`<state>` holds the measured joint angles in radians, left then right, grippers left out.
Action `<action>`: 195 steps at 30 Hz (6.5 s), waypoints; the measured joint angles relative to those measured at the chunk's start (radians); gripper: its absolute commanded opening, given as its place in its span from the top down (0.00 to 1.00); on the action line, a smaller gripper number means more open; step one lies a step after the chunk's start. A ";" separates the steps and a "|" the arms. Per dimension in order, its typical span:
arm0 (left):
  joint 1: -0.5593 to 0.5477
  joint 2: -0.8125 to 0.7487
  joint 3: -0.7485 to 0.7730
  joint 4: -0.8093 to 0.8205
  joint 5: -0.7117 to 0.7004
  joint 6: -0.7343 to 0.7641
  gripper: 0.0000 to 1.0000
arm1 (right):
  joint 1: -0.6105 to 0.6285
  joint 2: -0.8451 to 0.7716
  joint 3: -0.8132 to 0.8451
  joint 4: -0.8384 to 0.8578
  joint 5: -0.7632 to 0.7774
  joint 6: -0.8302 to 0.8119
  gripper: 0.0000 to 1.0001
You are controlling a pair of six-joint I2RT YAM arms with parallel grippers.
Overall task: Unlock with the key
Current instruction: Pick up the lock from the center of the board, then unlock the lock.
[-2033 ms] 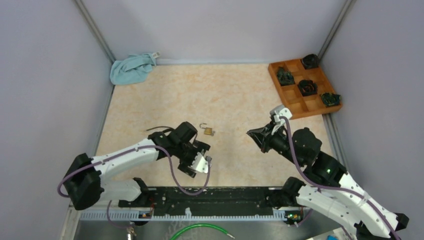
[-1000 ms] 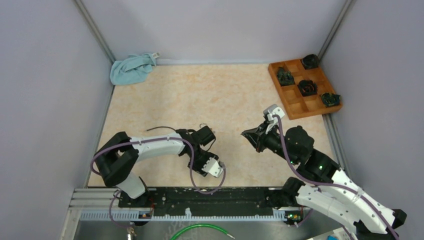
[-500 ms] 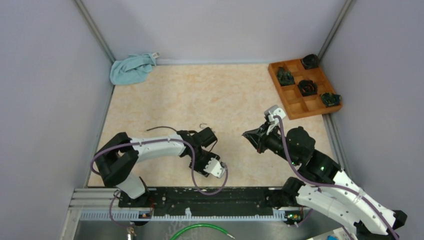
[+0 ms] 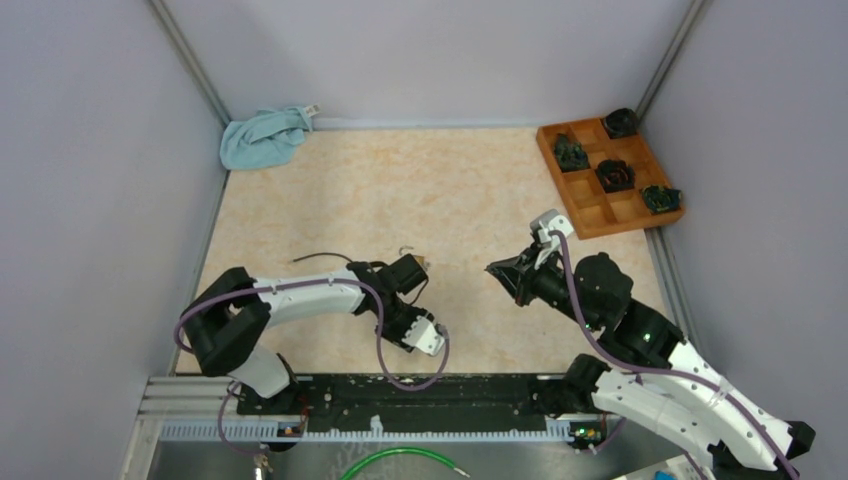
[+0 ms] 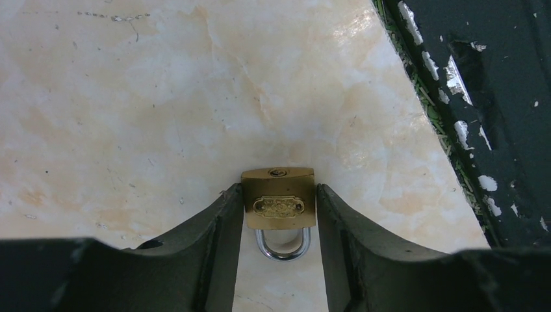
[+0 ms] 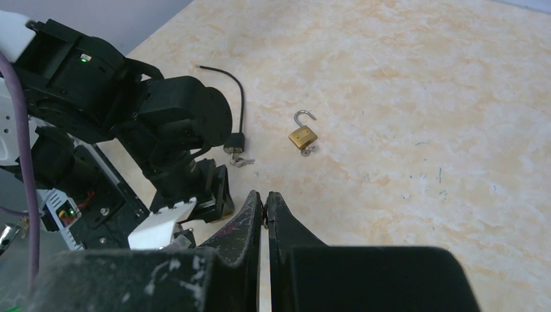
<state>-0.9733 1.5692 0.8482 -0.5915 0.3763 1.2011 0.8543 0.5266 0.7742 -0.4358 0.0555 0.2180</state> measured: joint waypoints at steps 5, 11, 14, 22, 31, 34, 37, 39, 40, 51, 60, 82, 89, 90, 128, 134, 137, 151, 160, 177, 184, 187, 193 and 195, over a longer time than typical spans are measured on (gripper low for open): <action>0.004 -0.001 -0.002 -0.001 0.006 -0.004 0.56 | 0.000 0.000 0.000 0.000 0.000 0.000 1.00; 0.004 -0.006 -0.008 0.008 0.005 -0.008 0.91 | 0.000 0.000 0.000 0.000 0.000 0.003 1.00; 0.003 -0.006 -0.004 0.009 -0.009 -0.024 0.97 | 0.000 0.000 0.000 0.000 0.000 0.003 1.00; 0.166 0.009 0.192 0.001 -0.135 -0.020 1.00 | 0.000 0.069 0.016 0.018 0.000 -0.001 1.00; 0.356 0.011 0.603 -0.164 -0.276 0.057 1.00 | -0.028 0.260 0.158 0.061 -0.005 -0.028 1.00; 0.388 0.002 0.752 -0.199 -0.261 0.029 1.00 | -0.066 0.281 0.171 0.100 -0.009 -0.014 1.00; 0.407 -0.070 0.750 -0.160 -0.204 -0.022 1.00 | -0.079 0.290 0.171 0.149 -0.020 0.015 1.00; 0.410 -0.142 0.707 -0.144 -0.154 -0.065 1.00 | -0.079 0.299 0.171 0.195 -0.039 0.041 1.00; 0.410 -0.172 0.696 -0.150 -0.127 -0.086 1.00 | -0.080 0.303 0.171 0.217 -0.048 0.055 1.00; 0.383 -0.637 0.351 0.045 0.153 -0.228 1.00 | -0.080 0.341 0.179 0.409 -0.162 0.121 1.00; 0.351 -0.552 0.254 0.312 0.190 -0.296 1.00 | -0.065 0.419 0.261 0.473 -0.208 0.088 1.00; 0.374 -0.558 0.150 0.523 0.212 -0.317 1.00 | -0.042 0.567 0.269 0.551 -0.225 0.079 1.00; 0.374 -0.557 0.150 0.551 0.204 -0.318 1.00 | -0.035 0.575 0.270 0.555 -0.214 0.079 1.00; 0.374 -0.557 0.150 0.553 0.204 -0.318 1.00 | -0.034 0.575 0.270 0.555 -0.212 0.079 1.00; 0.375 -0.557 0.135 0.546 0.203 -0.319 1.00 | -0.032 0.574 0.275 0.579 -0.199 0.082 1.00; 0.376 -0.557 0.135 0.546 0.203 -0.325 1.00 | -0.032 0.580 0.275 0.589 -0.199 0.094 1.00; 0.376 -0.557 0.135 0.546 0.203 -0.327 1.00 | -0.032 0.590 0.275 0.598 -0.200 0.101 1.00; 0.387 -0.557 0.135 0.552 0.201 -0.337 1.00 | -0.032 0.600 0.275 0.607 -0.199 0.108 1.00; 0.397 -0.558 0.135 0.570 0.201 -0.352 1.00 | -0.032 0.600 0.275 0.608 -0.200 0.110 1.00; 0.404 -0.565 0.127 0.570 0.201 -0.361 1.00 | -0.032 0.623 0.275 0.623 -0.206 0.120 1.00; 0.404 -0.565 0.125 0.570 0.201 -0.364 1.00 | -0.032 0.628 0.275 0.628 -0.207 0.120 1.00; 0.405 -0.565 0.125 0.570 0.201 -0.372 1.00 | -0.032 0.630 0.275 0.633 -0.207 0.126 1.00; 0.407 -0.565 0.125 0.578 0.201 -0.413 1.00 | -0.030 0.630 0.272 0.656 -0.205 0.127 1.00; 0.407 -0.565 0.125 0.581 0.201 -0.427 1.00 | -0.024 0.630 0.265 0.675 -0.199 0.127 1.00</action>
<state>-0.5667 1.0042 0.9733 -0.0101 0.5770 0.7742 0.8299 1.1568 1.0393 0.2390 -0.1436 0.3454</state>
